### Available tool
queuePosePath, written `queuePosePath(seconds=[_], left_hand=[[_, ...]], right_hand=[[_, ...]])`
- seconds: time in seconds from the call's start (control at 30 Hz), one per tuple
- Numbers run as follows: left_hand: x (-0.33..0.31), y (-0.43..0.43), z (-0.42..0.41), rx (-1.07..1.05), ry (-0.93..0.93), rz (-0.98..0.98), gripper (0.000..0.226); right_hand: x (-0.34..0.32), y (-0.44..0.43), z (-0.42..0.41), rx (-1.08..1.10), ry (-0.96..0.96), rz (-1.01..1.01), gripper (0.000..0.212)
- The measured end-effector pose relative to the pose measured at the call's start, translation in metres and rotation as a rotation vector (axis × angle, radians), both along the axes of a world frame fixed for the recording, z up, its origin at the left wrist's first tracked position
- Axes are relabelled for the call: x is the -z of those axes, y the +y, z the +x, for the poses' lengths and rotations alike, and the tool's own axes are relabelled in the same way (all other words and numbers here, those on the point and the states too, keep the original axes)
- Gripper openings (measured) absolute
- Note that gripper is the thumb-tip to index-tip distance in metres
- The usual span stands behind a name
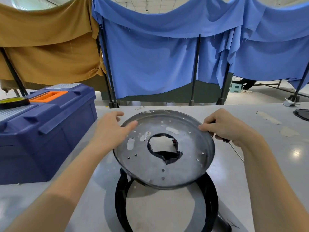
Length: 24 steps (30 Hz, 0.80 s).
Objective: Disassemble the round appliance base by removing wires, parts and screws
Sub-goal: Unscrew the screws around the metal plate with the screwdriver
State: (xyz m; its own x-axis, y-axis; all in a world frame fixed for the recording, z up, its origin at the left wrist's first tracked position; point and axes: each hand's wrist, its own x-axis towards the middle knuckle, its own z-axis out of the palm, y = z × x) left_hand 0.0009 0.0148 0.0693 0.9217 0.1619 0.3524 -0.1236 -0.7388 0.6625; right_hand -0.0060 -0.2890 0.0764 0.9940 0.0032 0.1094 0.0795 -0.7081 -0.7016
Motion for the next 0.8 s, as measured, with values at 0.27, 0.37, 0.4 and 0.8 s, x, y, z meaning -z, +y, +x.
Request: queuePosePath(seconds=[0.27, 0.37, 0.4, 0.8], left_hand=[[0.016, -0.024, -0.01, -0.236, 0.081, -0.128, 0.078], [0.024, -0.023, -0.005, -0.181, 0.269, -0.371, 0.05], [0.027, -0.021, -0.005, -0.157, 0.306, -0.447, 0.035], [0.054, 0.017, 0.007, -0.26, 0.194, -0.586, 0.011]], right_hand=[[0.013, 0.022, 0.017, 0.278, -0.164, 0.038, 0.029], [0.019, 0.032, 0.02, 0.316, -0.175, 0.083, 0.038], [0.02, 0.035, 0.021, 0.319, -0.169, 0.088, 0.041], [0.028, 0.054, 0.019, -0.098, -0.049, 0.038, 0.053]])
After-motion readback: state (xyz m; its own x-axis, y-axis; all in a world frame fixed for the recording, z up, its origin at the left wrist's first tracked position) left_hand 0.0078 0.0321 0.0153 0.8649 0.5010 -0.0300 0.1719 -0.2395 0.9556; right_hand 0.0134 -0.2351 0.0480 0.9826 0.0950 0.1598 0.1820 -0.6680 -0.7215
